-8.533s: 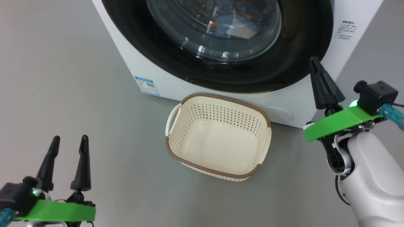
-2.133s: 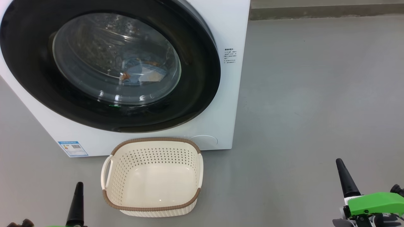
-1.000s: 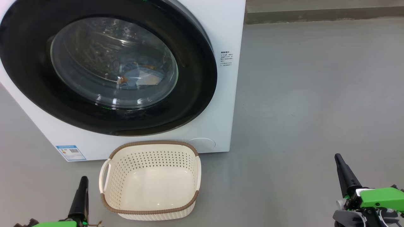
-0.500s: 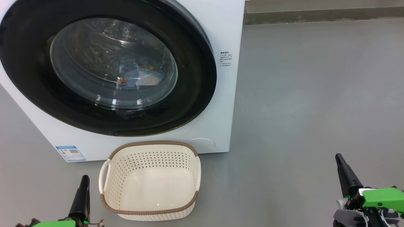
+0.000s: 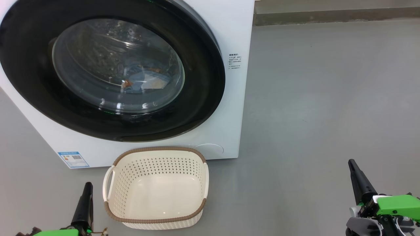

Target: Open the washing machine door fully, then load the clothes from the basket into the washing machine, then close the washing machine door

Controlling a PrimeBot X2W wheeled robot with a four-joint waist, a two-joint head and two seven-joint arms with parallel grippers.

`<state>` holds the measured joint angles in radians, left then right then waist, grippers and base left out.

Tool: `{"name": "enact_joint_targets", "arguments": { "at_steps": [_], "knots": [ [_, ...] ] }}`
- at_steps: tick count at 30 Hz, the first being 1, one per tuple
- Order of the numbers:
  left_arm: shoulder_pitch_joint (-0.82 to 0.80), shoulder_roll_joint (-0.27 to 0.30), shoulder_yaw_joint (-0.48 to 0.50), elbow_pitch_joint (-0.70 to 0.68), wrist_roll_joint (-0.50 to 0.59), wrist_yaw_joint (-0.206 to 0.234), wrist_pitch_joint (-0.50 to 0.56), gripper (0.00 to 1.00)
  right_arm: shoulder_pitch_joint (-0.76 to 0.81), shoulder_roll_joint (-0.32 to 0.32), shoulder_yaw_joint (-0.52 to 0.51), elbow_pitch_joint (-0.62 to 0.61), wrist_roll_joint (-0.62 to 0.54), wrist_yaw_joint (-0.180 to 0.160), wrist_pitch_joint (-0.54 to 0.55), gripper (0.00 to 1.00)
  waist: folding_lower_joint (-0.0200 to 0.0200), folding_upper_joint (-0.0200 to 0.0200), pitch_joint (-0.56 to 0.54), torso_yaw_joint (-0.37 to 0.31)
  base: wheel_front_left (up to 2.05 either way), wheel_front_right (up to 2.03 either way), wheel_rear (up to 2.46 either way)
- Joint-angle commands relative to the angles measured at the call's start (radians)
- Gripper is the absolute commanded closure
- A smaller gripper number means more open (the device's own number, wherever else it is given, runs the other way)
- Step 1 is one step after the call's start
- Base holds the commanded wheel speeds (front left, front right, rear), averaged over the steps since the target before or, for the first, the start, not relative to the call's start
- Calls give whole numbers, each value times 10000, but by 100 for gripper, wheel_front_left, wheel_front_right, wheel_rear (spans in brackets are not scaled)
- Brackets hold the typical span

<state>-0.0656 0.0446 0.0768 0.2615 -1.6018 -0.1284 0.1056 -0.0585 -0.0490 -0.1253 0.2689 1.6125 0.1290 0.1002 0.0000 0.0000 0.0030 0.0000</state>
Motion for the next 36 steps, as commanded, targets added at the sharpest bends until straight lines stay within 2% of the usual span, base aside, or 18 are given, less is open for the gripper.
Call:
{"name": "enact_joint_targets", "arguments": {
  "at_steps": [1, 36],
  "knots": [
    [-422, 90, 333, -165, -99, -23, 46, 100, -488, -79, 201, -244, 32, 17, 61, 100, 0, 0, 0, 0, 0, 0, 0],
    [-424, 76, 353, -164, -82, -23, 63, 100, -492, -53, 163, -242, 0, 17, 92, 100, 0, 0, 0, 0, 0, 0, 0]
  ]
}}
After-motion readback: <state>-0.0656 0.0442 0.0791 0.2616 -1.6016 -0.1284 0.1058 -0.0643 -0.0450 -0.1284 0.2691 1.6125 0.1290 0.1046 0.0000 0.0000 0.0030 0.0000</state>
